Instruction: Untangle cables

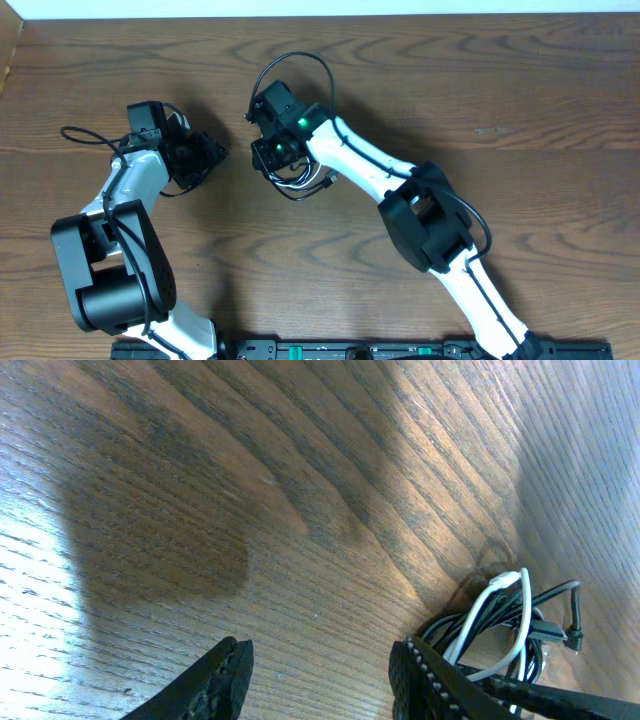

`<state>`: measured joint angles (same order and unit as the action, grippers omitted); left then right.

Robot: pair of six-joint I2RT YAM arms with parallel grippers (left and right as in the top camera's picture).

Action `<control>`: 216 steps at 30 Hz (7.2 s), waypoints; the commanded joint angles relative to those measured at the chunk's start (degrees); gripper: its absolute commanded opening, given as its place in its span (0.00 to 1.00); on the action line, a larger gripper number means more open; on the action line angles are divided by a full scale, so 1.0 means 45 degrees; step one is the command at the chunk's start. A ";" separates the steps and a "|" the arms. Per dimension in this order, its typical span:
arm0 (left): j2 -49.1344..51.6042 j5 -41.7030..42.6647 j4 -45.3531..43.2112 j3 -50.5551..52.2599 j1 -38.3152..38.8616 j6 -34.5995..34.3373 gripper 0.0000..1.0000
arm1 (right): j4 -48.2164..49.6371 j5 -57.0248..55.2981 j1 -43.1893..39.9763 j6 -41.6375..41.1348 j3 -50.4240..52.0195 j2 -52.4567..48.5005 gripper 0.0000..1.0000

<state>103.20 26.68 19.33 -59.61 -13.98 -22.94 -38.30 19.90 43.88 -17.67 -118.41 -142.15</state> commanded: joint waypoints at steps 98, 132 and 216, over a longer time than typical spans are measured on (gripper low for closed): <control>-0.0194 0.6275 -0.1389 -0.0092 -0.0024 0.2769 0.50 | 0.0811 1.0375 -0.2686 0.3162 0.0568 0.0826 0.01; -0.0194 0.7023 -0.1564 -0.0092 -0.0019 0.2764 0.20 | 0.0287 1.0326 -0.1821 0.4901 0.0578 0.0821 0.01; -0.0194 0.0865 -0.0350 -0.0092 -0.0019 0.0214 0.08 | -0.3706 -0.2545 0.0155 0.0685 0.0869 0.0724 0.45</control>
<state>103.20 31.16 17.63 -59.64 -14.00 -21.45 -55.59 10.35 45.12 -13.65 -115.42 -138.67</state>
